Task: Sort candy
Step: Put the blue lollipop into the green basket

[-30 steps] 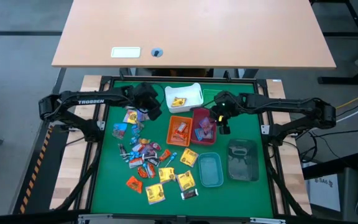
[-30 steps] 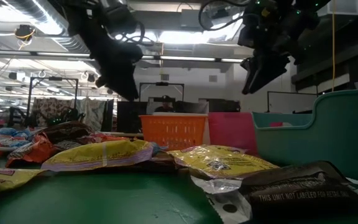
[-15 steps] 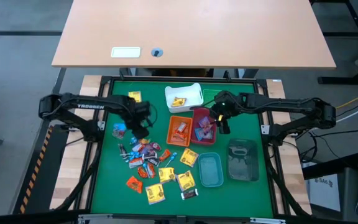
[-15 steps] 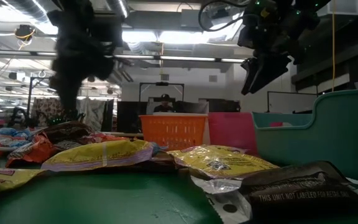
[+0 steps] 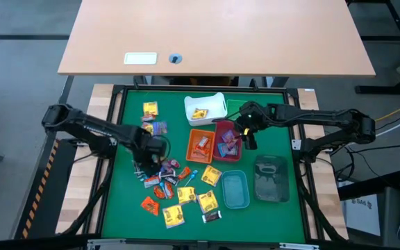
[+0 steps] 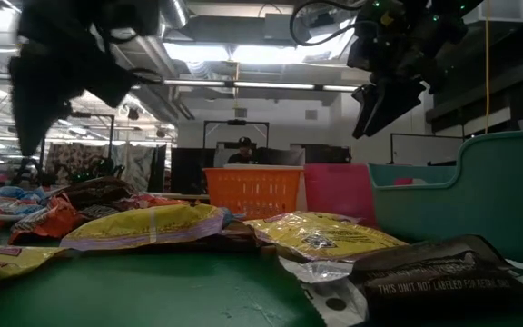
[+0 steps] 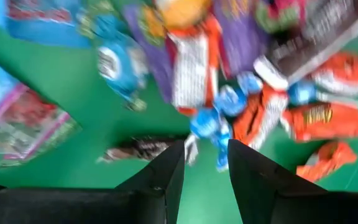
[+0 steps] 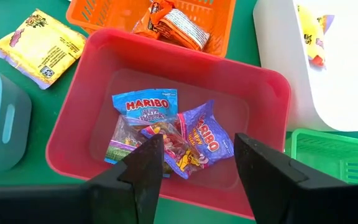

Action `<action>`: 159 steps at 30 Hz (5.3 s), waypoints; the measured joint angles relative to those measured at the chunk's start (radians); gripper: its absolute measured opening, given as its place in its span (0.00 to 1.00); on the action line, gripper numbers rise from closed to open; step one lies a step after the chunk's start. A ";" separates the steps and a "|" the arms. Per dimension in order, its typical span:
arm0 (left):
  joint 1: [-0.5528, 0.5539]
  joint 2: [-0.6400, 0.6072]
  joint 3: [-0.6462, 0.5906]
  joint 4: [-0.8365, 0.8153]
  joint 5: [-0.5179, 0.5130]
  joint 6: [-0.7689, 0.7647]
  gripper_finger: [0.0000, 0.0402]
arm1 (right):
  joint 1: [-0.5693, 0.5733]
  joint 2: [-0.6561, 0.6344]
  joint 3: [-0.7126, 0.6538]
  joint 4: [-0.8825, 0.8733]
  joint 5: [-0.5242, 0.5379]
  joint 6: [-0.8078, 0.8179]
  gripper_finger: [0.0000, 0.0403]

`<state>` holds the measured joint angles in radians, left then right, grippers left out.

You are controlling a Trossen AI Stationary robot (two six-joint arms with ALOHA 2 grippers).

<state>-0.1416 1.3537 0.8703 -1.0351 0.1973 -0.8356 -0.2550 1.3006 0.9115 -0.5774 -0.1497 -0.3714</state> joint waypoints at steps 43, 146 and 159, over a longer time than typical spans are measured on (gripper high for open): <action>-0.234 0.000 -0.258 0.339 -0.146 -0.029 0.01 | 0.000 0.000 0.000 0.001 0.000 0.000 0.49; 0.163 0.134 -0.037 1.412 -0.649 0.742 0.00 | 0.000 0.159 0.000 0.980 -0.202 0.363 0.02; 0.163 0.134 -0.037 1.411 -0.649 0.733 0.18 | -0.014 0.143 0.000 0.966 -0.177 0.331 0.00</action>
<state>0.0212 1.4872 0.8333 0.3763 -0.4515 -0.1028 -0.2691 1.4433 0.9112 0.3882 -0.3264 -0.0406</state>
